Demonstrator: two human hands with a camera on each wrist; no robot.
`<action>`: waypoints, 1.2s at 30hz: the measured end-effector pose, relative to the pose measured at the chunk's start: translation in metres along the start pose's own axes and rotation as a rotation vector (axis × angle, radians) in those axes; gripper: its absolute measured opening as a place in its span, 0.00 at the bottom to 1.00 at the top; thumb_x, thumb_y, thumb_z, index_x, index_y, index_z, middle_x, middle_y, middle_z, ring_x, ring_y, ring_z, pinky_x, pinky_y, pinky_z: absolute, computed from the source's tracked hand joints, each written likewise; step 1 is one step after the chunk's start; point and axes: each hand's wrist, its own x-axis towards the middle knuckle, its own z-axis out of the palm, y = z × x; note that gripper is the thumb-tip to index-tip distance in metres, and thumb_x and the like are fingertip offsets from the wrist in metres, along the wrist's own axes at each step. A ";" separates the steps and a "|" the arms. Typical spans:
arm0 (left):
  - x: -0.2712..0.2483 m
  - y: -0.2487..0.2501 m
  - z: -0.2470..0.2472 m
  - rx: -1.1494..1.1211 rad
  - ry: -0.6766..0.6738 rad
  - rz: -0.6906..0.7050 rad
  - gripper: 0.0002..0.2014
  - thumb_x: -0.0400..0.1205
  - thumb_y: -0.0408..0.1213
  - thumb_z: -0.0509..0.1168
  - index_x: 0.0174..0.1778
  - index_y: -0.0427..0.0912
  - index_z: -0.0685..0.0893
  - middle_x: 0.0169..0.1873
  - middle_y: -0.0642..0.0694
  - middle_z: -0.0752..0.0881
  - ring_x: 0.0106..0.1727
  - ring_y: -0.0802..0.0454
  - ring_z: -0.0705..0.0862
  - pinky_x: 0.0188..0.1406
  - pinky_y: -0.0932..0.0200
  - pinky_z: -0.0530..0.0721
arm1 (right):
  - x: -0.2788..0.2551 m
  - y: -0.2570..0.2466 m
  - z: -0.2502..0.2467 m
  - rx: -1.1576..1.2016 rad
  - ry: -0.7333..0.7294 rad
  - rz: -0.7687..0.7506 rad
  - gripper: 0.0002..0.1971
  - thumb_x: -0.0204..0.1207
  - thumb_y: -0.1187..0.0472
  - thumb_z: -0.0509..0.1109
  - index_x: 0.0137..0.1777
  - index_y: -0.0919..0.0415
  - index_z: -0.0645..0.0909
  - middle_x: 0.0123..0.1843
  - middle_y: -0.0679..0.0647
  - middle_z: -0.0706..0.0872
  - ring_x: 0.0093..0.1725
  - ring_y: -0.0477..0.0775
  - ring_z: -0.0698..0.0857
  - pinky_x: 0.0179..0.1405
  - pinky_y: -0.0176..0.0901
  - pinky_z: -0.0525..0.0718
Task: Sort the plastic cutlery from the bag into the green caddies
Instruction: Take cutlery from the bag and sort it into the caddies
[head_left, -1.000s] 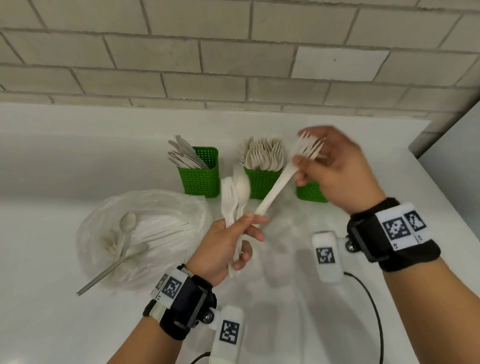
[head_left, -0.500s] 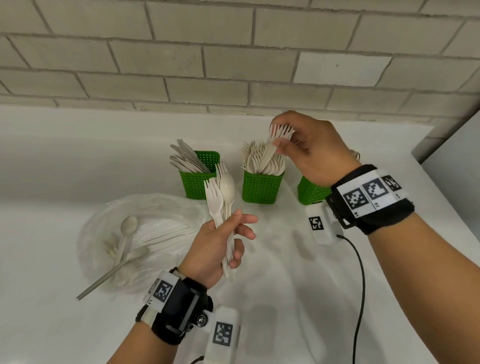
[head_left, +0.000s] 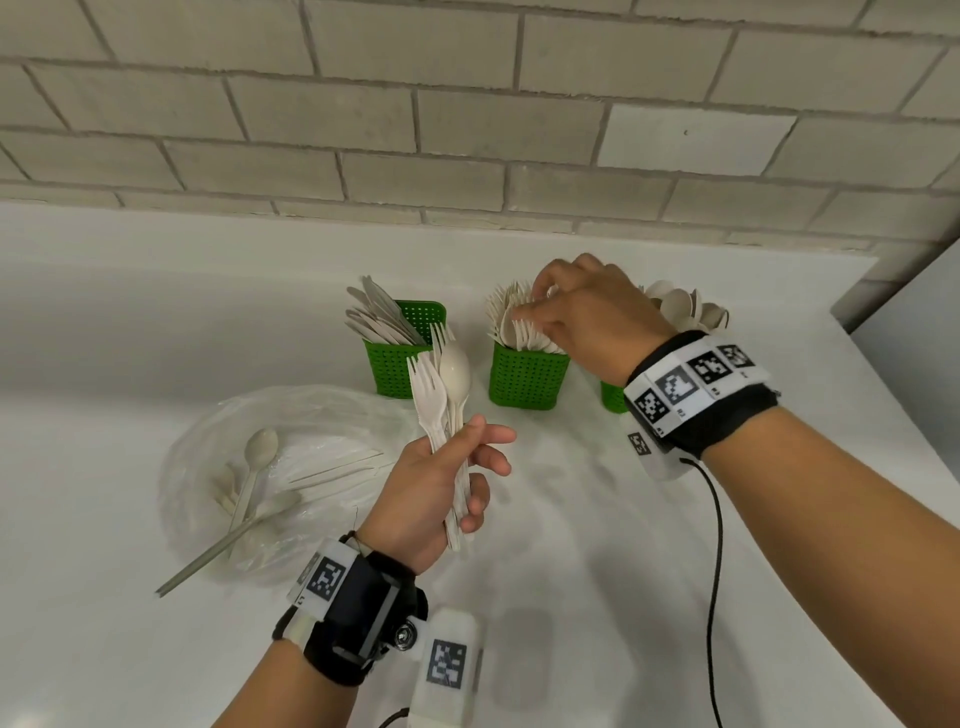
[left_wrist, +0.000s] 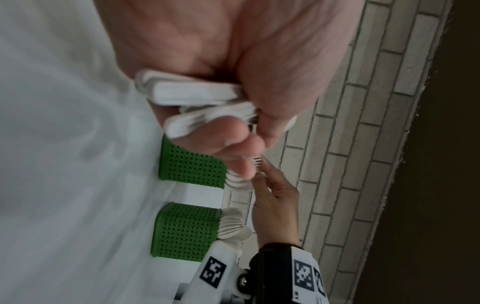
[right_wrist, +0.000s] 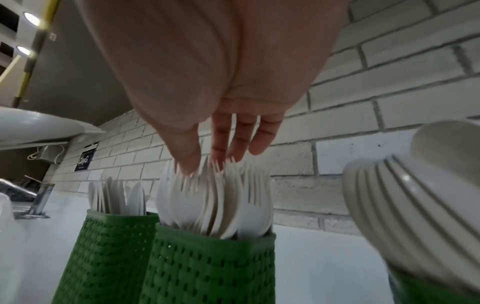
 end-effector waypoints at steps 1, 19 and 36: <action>0.000 0.000 0.000 -0.003 -0.001 0.001 0.20 0.79 0.51 0.63 0.53 0.37 0.88 0.33 0.46 0.84 0.18 0.55 0.71 0.15 0.66 0.66 | -0.001 -0.001 0.003 -0.017 -0.004 0.002 0.15 0.82 0.60 0.66 0.65 0.46 0.85 0.62 0.53 0.81 0.61 0.61 0.74 0.52 0.45 0.65; 0.002 0.004 0.021 0.138 -0.164 0.009 0.15 0.82 0.47 0.63 0.50 0.40 0.89 0.25 0.46 0.75 0.15 0.56 0.63 0.16 0.67 0.63 | -0.015 -0.054 -0.030 0.724 -0.059 0.187 0.14 0.78 0.52 0.72 0.37 0.61 0.86 0.29 0.50 0.83 0.29 0.39 0.76 0.33 0.31 0.73; 0.004 0.001 0.017 0.262 -0.083 0.016 0.11 0.83 0.32 0.68 0.35 0.43 0.89 0.17 0.49 0.67 0.15 0.56 0.60 0.16 0.68 0.58 | -0.037 -0.046 -0.068 1.175 0.046 0.242 0.02 0.72 0.69 0.76 0.43 0.64 0.87 0.29 0.56 0.88 0.23 0.46 0.83 0.26 0.38 0.86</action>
